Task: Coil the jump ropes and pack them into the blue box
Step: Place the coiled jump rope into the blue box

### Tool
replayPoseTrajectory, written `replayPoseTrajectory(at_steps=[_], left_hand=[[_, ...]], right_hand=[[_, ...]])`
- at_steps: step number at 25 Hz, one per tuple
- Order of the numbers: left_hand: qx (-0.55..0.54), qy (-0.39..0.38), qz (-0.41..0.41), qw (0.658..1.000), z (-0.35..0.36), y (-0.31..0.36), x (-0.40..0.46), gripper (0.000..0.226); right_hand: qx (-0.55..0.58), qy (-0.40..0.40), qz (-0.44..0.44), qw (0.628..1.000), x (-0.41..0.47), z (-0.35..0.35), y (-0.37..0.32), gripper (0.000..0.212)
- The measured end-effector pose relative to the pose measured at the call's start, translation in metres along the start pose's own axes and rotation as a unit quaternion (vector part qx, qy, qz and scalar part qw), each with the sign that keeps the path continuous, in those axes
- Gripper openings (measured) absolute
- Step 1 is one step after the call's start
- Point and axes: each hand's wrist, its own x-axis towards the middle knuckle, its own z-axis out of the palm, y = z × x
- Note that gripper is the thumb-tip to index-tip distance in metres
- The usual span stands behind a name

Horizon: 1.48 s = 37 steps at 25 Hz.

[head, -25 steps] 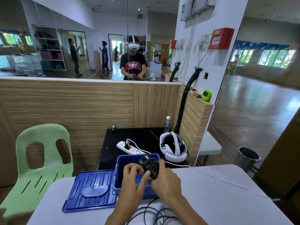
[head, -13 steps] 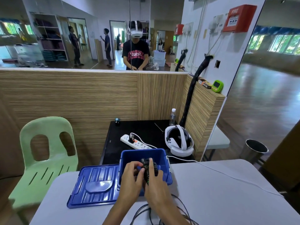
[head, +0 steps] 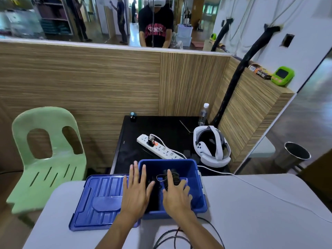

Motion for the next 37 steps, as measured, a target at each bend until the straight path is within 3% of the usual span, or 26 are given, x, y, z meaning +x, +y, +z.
replayPoseTrajectory(at_steps=[8,14,19,23,27,29,33,37], left_hand=[[-0.023,-0.045,-0.006,0.999,0.019,-0.008,0.008,0.069],[-0.044,-0.056,-0.001,0.997,0.016,-0.007,0.009,0.069],[-0.062,-0.074,-0.003,0.995,0.009,-0.006,0.006,0.071],[-0.079,-0.054,0.012,0.995,-0.011,-0.001,-0.014,0.065],[-0.08,0.058,0.136,0.986,-0.033,0.008,-0.075,0.044],[-0.066,0.051,0.205,0.975,-0.031,0.012,-0.11,0.038],[-0.042,-0.028,0.353,0.934,0.001,0.042,-0.157,0.04],[0.0,-0.147,0.488,0.86,0.028,0.097,-0.177,0.07]], right_hand=[[0.006,-0.144,0.047,0.988,0.05,0.041,0.002,0.083],[0.01,-0.24,0.005,0.971,0.059,0.047,0.004,0.092],[-0.019,-0.252,0.0,0.967,0.064,0.04,0.016,0.096],[0.045,-0.17,-0.072,0.982,0.045,0.025,0.023,0.087],[0.174,0.088,-0.148,0.969,-0.021,0.006,0.045,0.058],[0.216,0.185,-0.145,0.948,-0.07,0.008,0.069,0.048],[0.192,0.182,-0.026,0.964,-0.156,0.05,0.138,0.047],[0.08,0.113,0.127,0.982,-0.213,0.094,0.182,0.069]])
